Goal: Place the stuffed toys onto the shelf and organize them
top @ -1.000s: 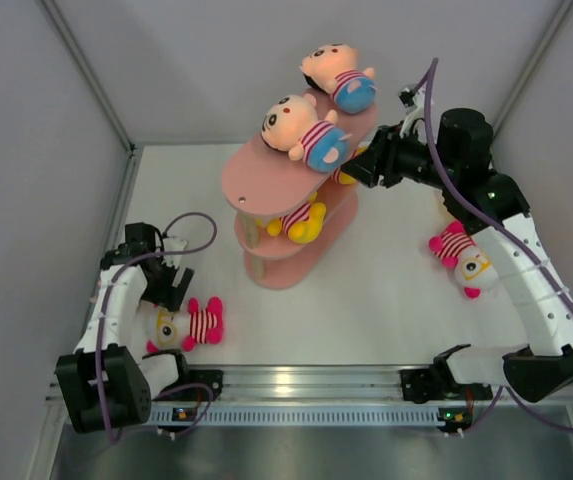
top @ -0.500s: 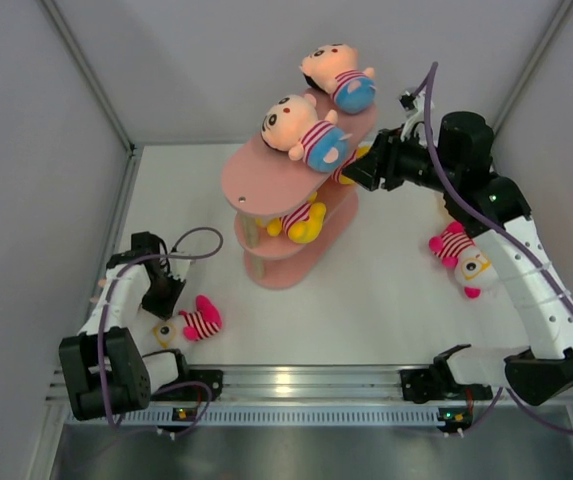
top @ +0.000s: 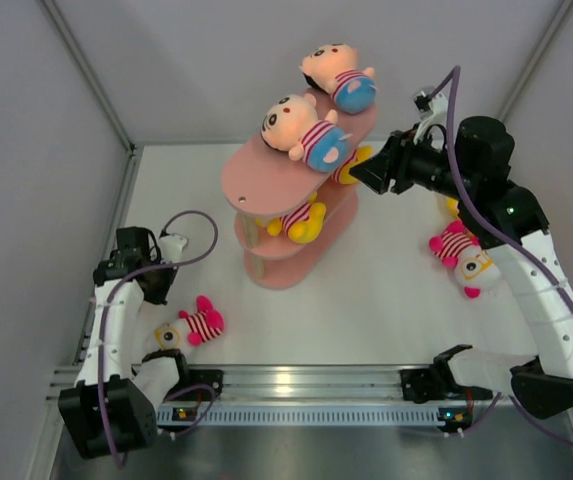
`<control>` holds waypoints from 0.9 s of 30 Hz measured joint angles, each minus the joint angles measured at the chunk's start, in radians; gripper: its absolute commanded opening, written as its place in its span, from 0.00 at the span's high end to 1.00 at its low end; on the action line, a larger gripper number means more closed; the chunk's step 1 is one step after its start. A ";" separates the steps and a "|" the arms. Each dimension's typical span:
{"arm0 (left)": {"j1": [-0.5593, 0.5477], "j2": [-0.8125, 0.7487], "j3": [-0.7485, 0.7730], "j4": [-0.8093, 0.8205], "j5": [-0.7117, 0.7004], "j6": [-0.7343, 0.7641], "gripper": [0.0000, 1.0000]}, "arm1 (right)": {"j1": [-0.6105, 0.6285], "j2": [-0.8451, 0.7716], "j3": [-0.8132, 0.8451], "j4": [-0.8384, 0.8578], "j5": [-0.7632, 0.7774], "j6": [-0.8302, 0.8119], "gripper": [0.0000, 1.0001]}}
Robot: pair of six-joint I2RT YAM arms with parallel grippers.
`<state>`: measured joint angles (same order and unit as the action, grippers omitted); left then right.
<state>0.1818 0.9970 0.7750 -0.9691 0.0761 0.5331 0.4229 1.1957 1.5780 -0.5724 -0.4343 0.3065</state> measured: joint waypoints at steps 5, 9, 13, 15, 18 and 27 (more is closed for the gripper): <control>0.000 -0.048 0.077 -0.008 0.012 -0.024 1.00 | 0.000 -0.005 0.037 -0.045 -0.004 -0.002 0.51; 0.000 -0.072 0.141 -0.029 0.033 -0.040 1.00 | 0.002 -0.005 0.124 -0.087 -0.006 -0.017 0.50; 0.000 -0.088 0.232 -0.057 0.055 -0.056 1.00 | 0.008 -0.005 0.195 -0.101 -0.011 -0.020 0.50; 0.000 -0.085 0.288 -0.072 0.069 -0.064 1.00 | 0.014 0.002 0.227 -0.110 -0.016 -0.019 0.50; 0.000 -0.069 0.383 -0.094 0.089 -0.071 1.00 | 0.035 0.032 0.283 -0.110 -0.026 -0.019 0.50; 0.000 0.051 0.667 -0.120 0.133 -0.101 1.00 | 0.237 0.285 0.509 -0.072 -0.021 -0.019 0.44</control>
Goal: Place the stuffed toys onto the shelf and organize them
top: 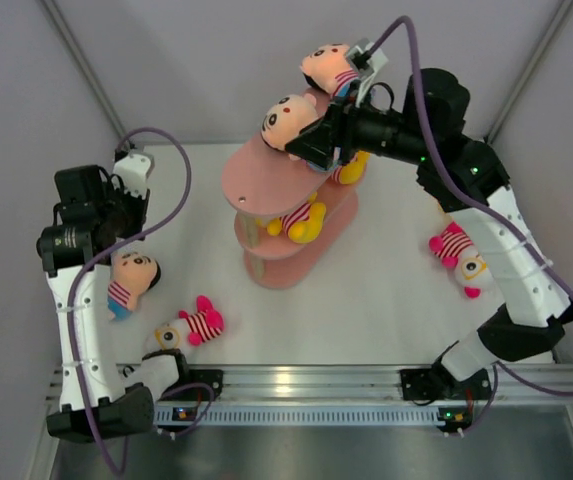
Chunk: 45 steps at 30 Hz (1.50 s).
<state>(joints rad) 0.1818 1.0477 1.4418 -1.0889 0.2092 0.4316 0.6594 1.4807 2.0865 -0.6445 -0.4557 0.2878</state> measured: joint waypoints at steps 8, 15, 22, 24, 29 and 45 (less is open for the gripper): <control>0.000 0.090 0.253 -0.030 0.081 -0.030 1.00 | 0.127 0.166 0.041 0.105 0.044 0.034 0.29; -0.003 0.116 0.343 -0.051 0.231 -0.027 1.00 | 0.146 0.215 0.045 0.230 0.050 0.110 0.25; -0.008 0.122 0.343 -0.089 0.356 -0.016 1.00 | 0.216 0.248 0.096 0.285 0.054 0.132 0.26; -0.008 0.122 0.343 -0.093 0.353 -0.009 1.00 | 0.222 0.248 0.096 0.285 0.056 0.132 0.25; -0.010 0.106 0.249 -0.102 0.211 0.040 1.00 | 0.222 0.233 0.066 0.285 0.085 0.123 0.26; 0.177 0.385 -0.199 0.083 -0.225 0.123 0.16 | 0.229 0.128 -0.045 0.278 0.126 0.070 0.25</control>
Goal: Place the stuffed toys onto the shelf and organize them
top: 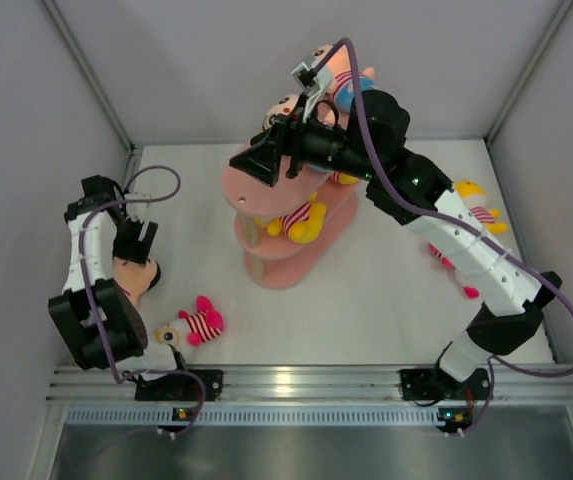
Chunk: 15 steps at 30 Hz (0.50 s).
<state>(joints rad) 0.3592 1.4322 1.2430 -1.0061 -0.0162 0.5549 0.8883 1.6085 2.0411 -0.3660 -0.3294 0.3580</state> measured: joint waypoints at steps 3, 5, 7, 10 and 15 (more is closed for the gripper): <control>0.034 0.121 -0.002 0.050 -0.010 0.007 0.13 | 0.000 -0.002 -0.006 -0.008 0.010 -0.007 0.25; 0.055 0.183 -0.015 0.076 -0.006 0.011 0.16 | 0.000 -0.005 -0.013 -0.010 0.019 -0.014 0.25; 0.067 0.210 -0.035 0.092 -0.002 0.010 0.44 | 0.000 -0.008 -0.017 -0.016 0.026 -0.018 0.26; 0.069 0.211 -0.041 0.103 0.009 0.001 0.97 | 0.000 -0.011 -0.019 -0.023 0.036 -0.021 0.27; 0.069 0.149 -0.042 0.116 0.057 -0.010 1.00 | 0.000 -0.013 -0.019 -0.024 0.047 -0.026 0.28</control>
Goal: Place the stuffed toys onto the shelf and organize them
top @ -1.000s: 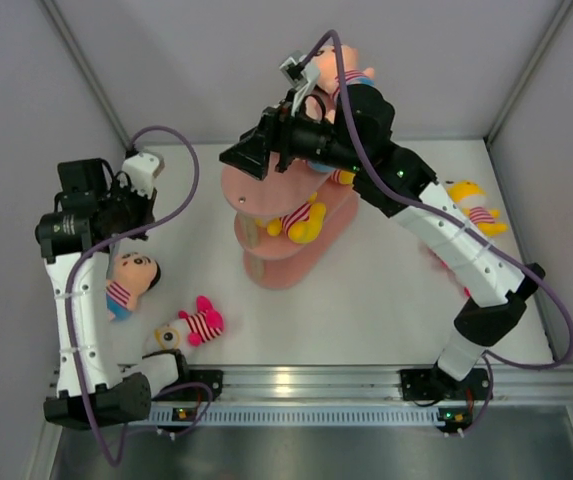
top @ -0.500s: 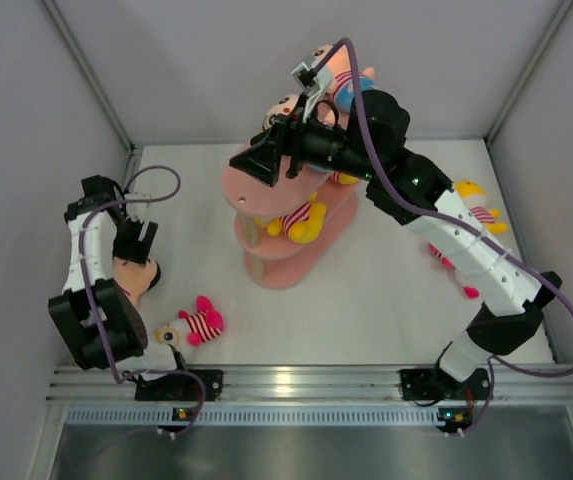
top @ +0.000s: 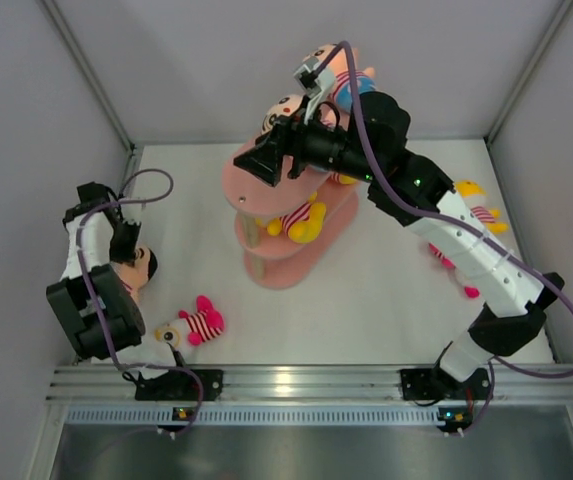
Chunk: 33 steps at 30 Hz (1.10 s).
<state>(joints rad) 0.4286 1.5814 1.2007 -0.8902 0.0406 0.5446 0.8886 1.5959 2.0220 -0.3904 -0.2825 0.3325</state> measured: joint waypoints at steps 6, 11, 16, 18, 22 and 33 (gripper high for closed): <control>0.000 -0.274 0.045 -0.010 0.100 -0.074 1.00 | 0.040 -0.003 0.003 -0.003 0.032 -0.038 0.27; 0.000 -0.418 0.238 -0.019 0.207 -0.200 1.00 | 0.134 0.018 0.023 0.001 0.067 -0.078 0.28; 0.000 -0.473 0.437 -0.066 0.296 -0.379 1.00 | 0.206 0.069 0.024 0.032 0.091 -0.092 0.28; 0.000 -0.473 0.536 -0.079 0.334 -0.480 1.00 | 0.230 0.111 0.038 0.038 0.099 -0.099 0.28; 0.000 -0.474 0.682 -0.105 0.418 -0.650 1.00 | 0.262 0.180 0.041 0.050 0.116 -0.106 0.27; 0.000 -0.491 0.778 -0.131 0.731 -0.927 1.00 | 0.260 0.221 0.041 0.117 0.165 -0.095 0.20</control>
<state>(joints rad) 0.4282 1.0901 1.9789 -1.0214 0.7719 -0.3828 1.1488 1.8172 2.0628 -0.2729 -0.1173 0.2375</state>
